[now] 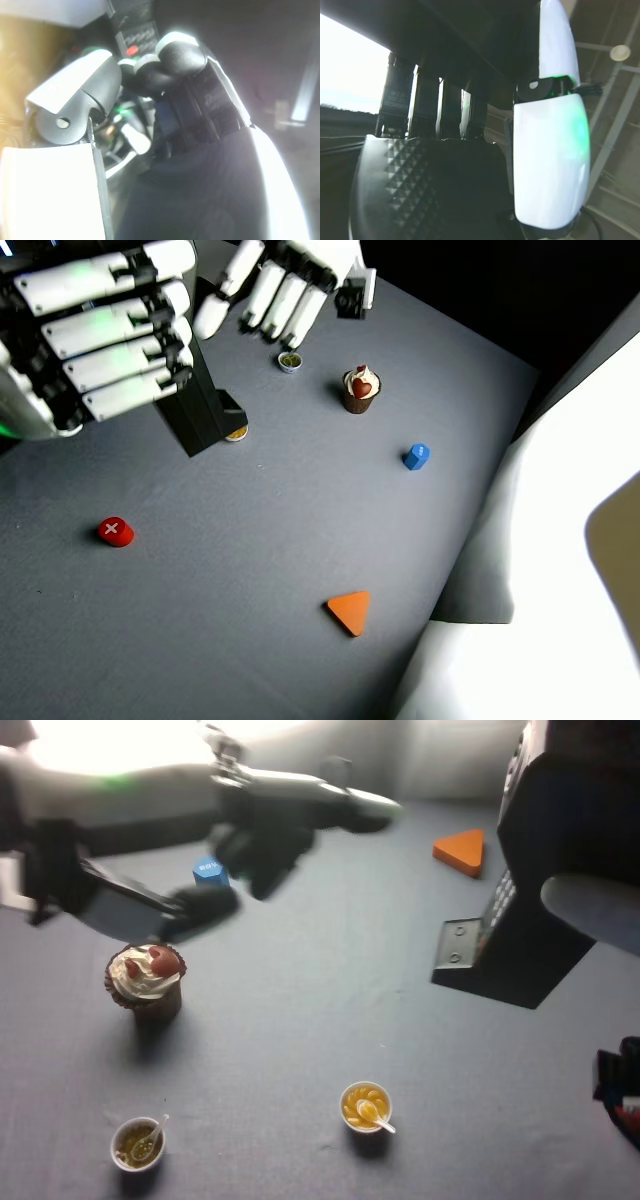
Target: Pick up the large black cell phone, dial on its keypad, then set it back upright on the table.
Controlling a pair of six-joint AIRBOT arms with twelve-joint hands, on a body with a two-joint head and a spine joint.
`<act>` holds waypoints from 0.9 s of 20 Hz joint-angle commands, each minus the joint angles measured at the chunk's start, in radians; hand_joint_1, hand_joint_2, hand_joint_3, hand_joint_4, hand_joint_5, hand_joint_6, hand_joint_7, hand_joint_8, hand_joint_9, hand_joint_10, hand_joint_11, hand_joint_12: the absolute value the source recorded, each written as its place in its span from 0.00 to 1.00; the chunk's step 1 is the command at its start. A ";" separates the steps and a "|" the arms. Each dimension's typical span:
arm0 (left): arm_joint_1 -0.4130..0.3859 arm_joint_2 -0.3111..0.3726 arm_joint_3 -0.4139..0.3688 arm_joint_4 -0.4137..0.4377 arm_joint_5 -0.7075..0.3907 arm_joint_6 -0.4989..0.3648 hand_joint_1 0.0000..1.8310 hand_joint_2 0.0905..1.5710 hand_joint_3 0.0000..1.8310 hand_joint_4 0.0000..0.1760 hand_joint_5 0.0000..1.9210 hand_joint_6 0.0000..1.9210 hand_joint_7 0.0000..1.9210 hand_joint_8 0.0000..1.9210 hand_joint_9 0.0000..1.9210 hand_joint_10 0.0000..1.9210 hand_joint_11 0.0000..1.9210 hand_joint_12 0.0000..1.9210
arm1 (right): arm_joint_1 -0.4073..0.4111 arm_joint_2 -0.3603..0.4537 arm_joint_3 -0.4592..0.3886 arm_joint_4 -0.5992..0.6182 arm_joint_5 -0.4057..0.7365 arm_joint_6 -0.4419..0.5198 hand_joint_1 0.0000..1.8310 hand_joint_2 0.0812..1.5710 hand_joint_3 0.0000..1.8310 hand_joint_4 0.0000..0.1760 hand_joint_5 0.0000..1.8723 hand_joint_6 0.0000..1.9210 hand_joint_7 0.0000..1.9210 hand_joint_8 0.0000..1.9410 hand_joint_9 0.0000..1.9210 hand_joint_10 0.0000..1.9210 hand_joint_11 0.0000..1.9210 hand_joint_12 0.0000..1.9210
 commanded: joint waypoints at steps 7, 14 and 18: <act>-0.034 0.035 -0.012 0.082 -0.199 -0.322 0.81 0.55 0.41 0.00 0.10 0.00 0.35 0.81 0.35 1.00 0.37 1.00 | -0.028 -0.027 0.083 0.014 0.160 0.031 0.81 0.71 0.00 0.00 0.53 0.38 0.39 0.64 0.39 0.71 0.48 0.76; -0.058 0.035 -0.021 0.247 -0.218 -0.496 0.36 0.84 0.00 0.00 0.21 0.00 0.41 0.20 0.31 0.56 0.17 0.87 | -0.065 -0.059 0.127 0.027 0.176 0.043 0.81 0.71 0.00 0.00 0.53 0.40 0.39 0.64 0.38 0.71 0.49 0.75; -0.061 0.042 -0.055 0.390 -0.020 -0.970 0.23 0.79 0.00 0.00 0.24 0.00 0.27 0.00 0.28 0.04 0.06 0.56 | -0.100 -0.073 0.139 0.061 0.176 0.044 0.81 0.71 0.00 0.00 0.53 0.40 0.40 0.64 0.39 0.71 0.48 0.76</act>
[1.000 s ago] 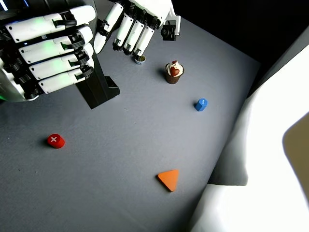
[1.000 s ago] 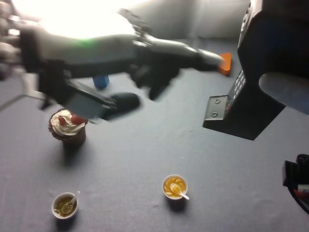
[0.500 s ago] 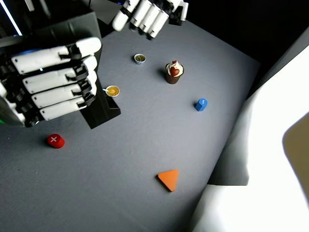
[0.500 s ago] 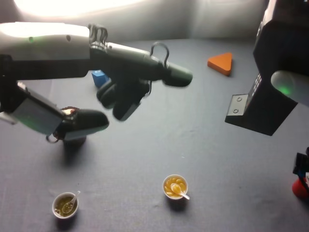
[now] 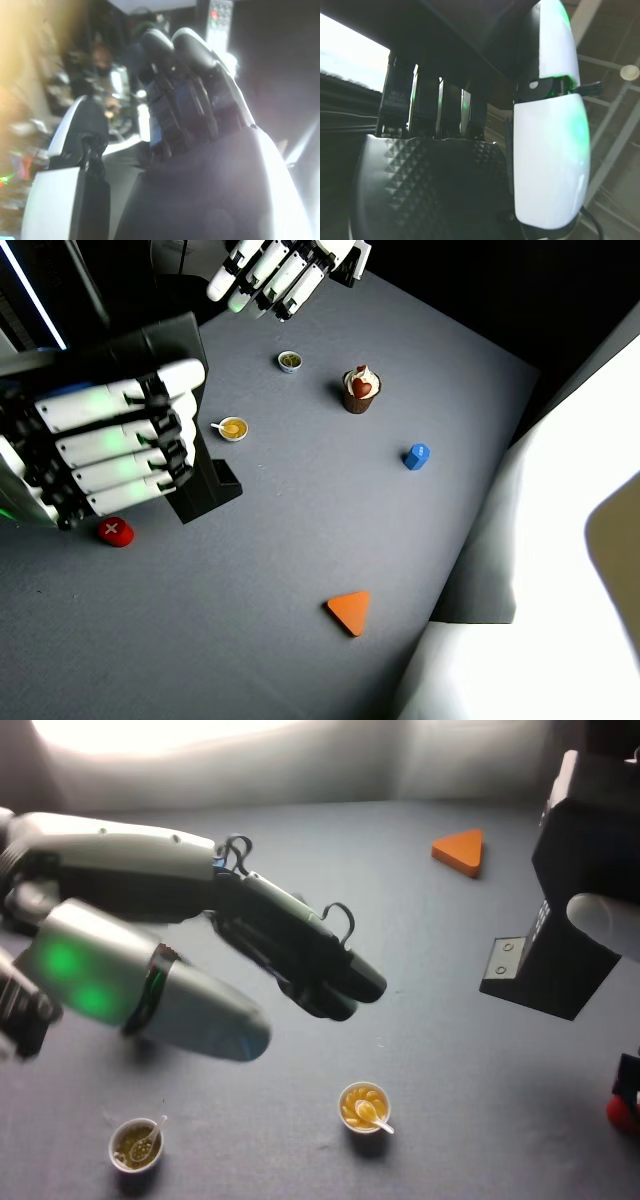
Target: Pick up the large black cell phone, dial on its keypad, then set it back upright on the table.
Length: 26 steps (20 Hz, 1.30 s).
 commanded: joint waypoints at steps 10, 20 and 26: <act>-0.031 0.014 -0.030 0.133 0.028 -0.124 0.07 0.75 0.00 0.00 0.20 0.00 0.14 0.00 0.12 0.00 0.00 0.40 | -0.045 -0.017 0.009 0.006 0.139 0.030 0.81 0.72 0.00 0.00 0.52 0.39 0.38 0.66 0.38 0.74 0.47 0.78; -0.019 0.026 -0.078 0.180 0.023 -0.285 0.03 0.77 0.00 0.00 0.17 0.00 0.14 0.00 0.13 0.00 0.00 0.42 | -0.056 -0.051 0.041 0.050 0.139 0.042 0.76 0.71 0.00 0.00 0.53 0.41 0.42 0.62 0.48 0.69 0.46 0.71; -0.028 0.036 -0.072 0.207 0.014 -0.351 0.03 0.77 0.00 0.00 0.16 0.00 0.14 0.00 0.13 0.00 0.00 0.44 | -0.059 -0.077 0.088 0.047 0.139 0.057 0.81 0.68 0.00 0.00 0.56 0.31 0.44 0.57 0.48 0.62 0.50 0.75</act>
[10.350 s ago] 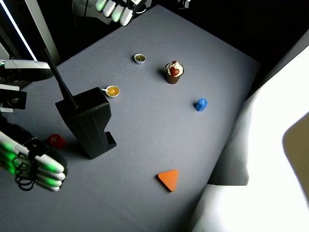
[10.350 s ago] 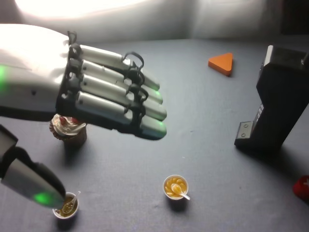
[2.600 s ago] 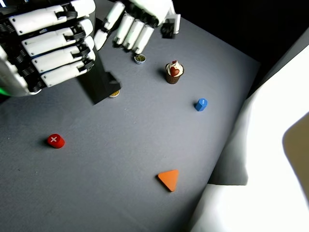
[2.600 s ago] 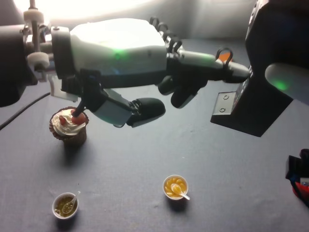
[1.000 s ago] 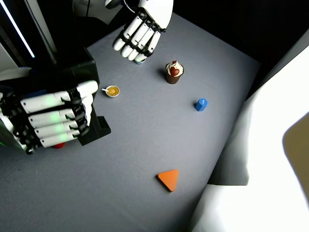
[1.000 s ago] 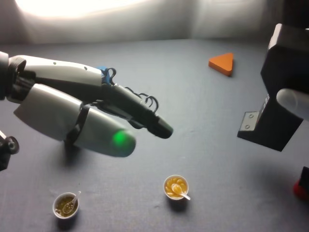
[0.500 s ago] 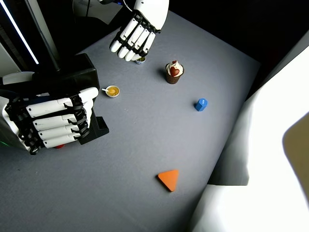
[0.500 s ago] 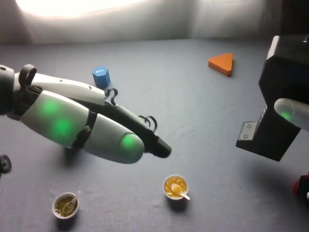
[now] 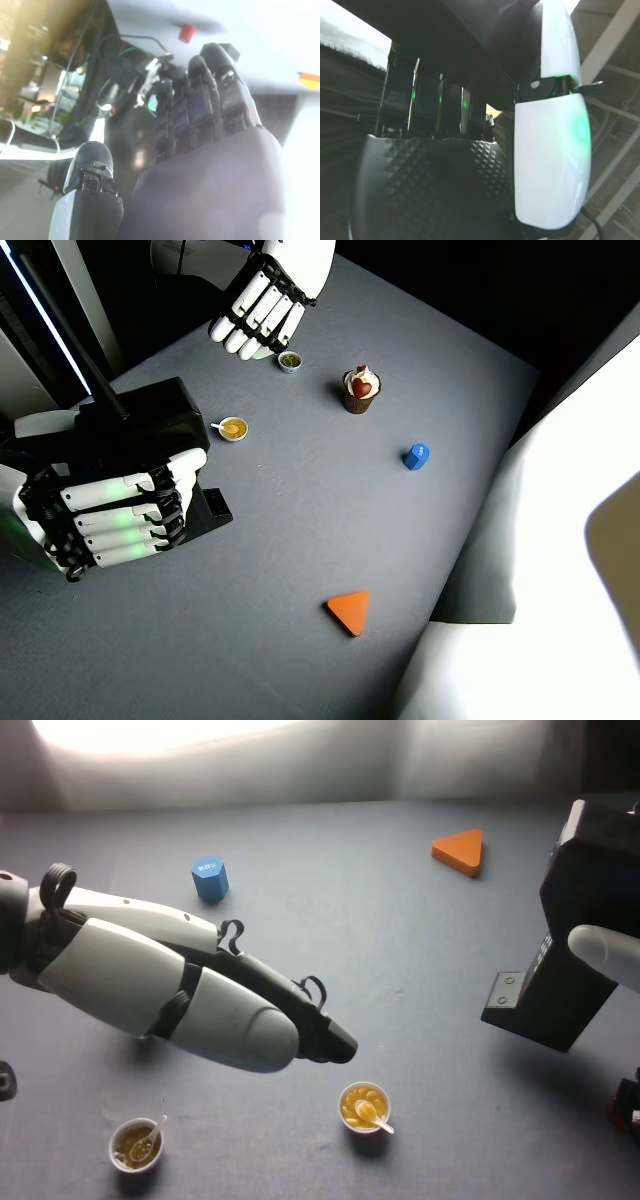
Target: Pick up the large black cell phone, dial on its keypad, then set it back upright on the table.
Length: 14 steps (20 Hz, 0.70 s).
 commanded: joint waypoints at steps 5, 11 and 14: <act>-0.042 0.005 -0.011 -0.057 -0.020 -0.026 0.03 0.77 0.00 0.00 0.15 0.00 0.15 0.00 0.13 0.00 0.00 0.38 | 0.002 -0.010 0.057 -0.034 0.139 0.026 0.81 0.69 0.00 0.00 0.56 0.30 0.42 0.59 0.46 0.64 0.49 0.77; -0.062 0.003 -0.021 -0.034 -0.025 -0.053 0.03 0.77 0.00 0.00 0.16 0.00 0.15 0.00 0.13 0.00 0.00 0.38 | -0.001 -0.022 0.075 -0.049 0.139 0.033 0.82 0.68 0.00 0.00 0.57 0.28 0.45 0.56 0.50 0.59 0.50 0.75; -0.066 0.005 -0.028 -0.033 -0.025 -0.054 0.03 0.77 0.00 0.00 0.16 0.00 0.16 0.00 0.14 0.00 0.00 0.39 | -0.011 -0.026 0.075 -0.057 0.139 0.033 0.82 0.67 0.00 0.00 0.57 0.29 0.46 0.54 0.50 0.58 0.49 0.76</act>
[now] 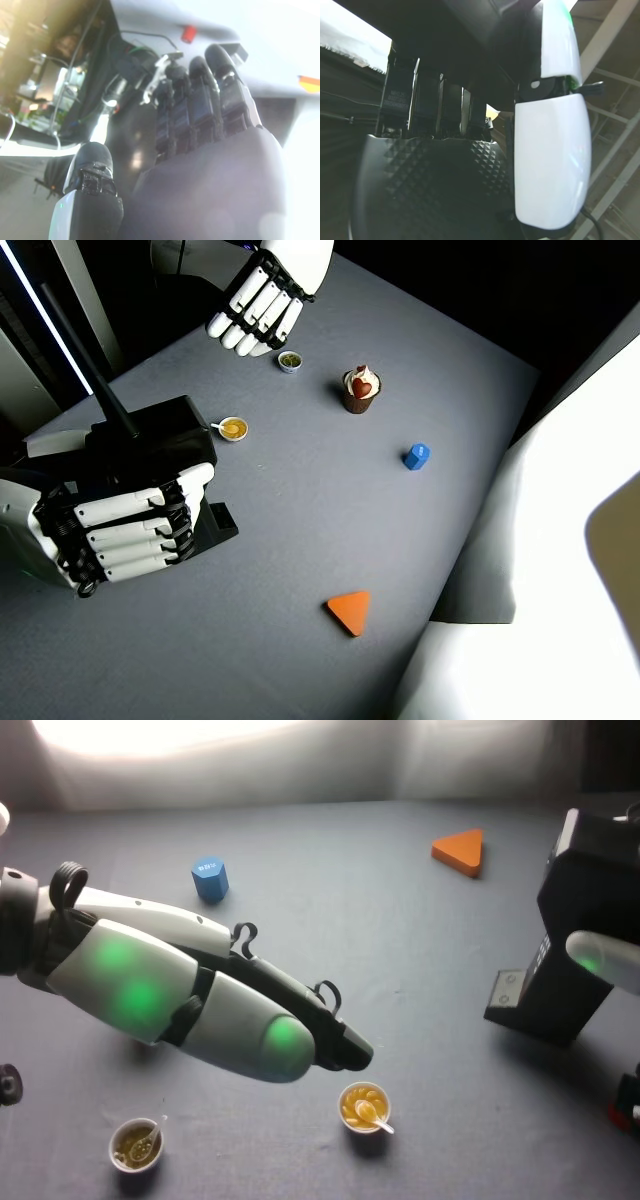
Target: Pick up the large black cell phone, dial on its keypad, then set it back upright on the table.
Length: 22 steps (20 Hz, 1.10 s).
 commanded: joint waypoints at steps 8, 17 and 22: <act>-0.034 0.013 -0.008 -0.050 -0.006 -0.008 0.02 0.77 0.00 0.00 0.16 0.00 0.16 0.00 0.14 0.00 0.00 0.41 | -0.023 0.005 0.011 -0.045 0.138 0.023 0.82 0.68 0.00 0.00 0.56 0.31 0.47 0.53 0.50 0.60 0.48 0.78; -0.053 0.011 -0.009 -0.038 -0.006 -0.010 0.03 0.77 0.00 0.00 0.16 0.00 0.15 0.00 0.13 0.00 0.00 0.41 | -0.042 0.002 0.014 -0.057 0.138 0.023 0.81 0.69 0.00 0.00 0.54 0.35 0.44 0.57 0.47 0.63 0.48 0.79; -0.057 0.017 -0.010 -0.033 -0.006 -0.010 0.02 0.78 0.00 0.00 0.15 0.00 0.15 0.00 0.12 0.00 0.00 0.38 | -0.045 0.002 0.014 -0.057 0.138 0.023 0.81 0.69 0.00 0.00 0.52 0.38 0.44 0.57 0.48 0.62 0.48 0.79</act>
